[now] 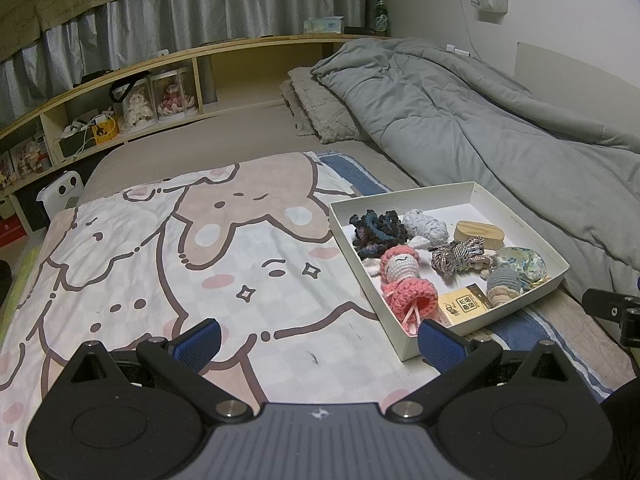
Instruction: Organize objects
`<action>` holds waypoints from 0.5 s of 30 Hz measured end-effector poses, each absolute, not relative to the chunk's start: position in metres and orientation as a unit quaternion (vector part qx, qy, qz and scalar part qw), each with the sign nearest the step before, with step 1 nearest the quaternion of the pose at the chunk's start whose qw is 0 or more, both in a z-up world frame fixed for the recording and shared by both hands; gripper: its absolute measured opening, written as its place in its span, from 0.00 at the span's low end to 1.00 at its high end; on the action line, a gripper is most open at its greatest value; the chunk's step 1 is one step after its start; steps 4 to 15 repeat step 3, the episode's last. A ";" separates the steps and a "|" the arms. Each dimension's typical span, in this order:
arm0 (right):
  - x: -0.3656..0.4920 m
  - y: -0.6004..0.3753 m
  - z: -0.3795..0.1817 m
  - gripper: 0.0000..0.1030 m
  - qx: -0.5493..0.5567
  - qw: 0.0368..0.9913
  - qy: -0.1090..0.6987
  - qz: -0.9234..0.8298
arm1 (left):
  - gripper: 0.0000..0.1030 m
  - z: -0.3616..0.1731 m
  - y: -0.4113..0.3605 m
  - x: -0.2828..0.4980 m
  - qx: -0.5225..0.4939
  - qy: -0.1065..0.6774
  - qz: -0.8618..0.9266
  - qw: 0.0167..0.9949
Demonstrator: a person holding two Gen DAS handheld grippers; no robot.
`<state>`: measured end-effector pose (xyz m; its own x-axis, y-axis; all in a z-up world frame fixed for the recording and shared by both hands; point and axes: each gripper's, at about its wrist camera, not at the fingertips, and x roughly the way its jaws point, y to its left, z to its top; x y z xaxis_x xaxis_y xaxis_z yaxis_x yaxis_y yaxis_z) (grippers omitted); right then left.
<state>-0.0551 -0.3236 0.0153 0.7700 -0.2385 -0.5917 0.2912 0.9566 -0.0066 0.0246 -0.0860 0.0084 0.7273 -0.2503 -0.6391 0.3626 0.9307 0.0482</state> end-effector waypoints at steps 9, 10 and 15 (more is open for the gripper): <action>-0.055 -0.324 0.015 0.99 0.043 0.940 0.308 -0.141 | 1.00 0.008 -0.086 0.025 0.085 0.330 -0.165 0.925; -0.055 -0.324 0.015 0.99 0.043 0.940 0.308 -0.141 | 1.00 0.008 -0.086 0.025 0.085 0.330 -0.165 0.925; -0.055 -0.324 0.015 0.99 0.043 0.940 0.308 -0.141 | 1.00 0.008 -0.086 0.025 0.085 0.330 -0.165 0.925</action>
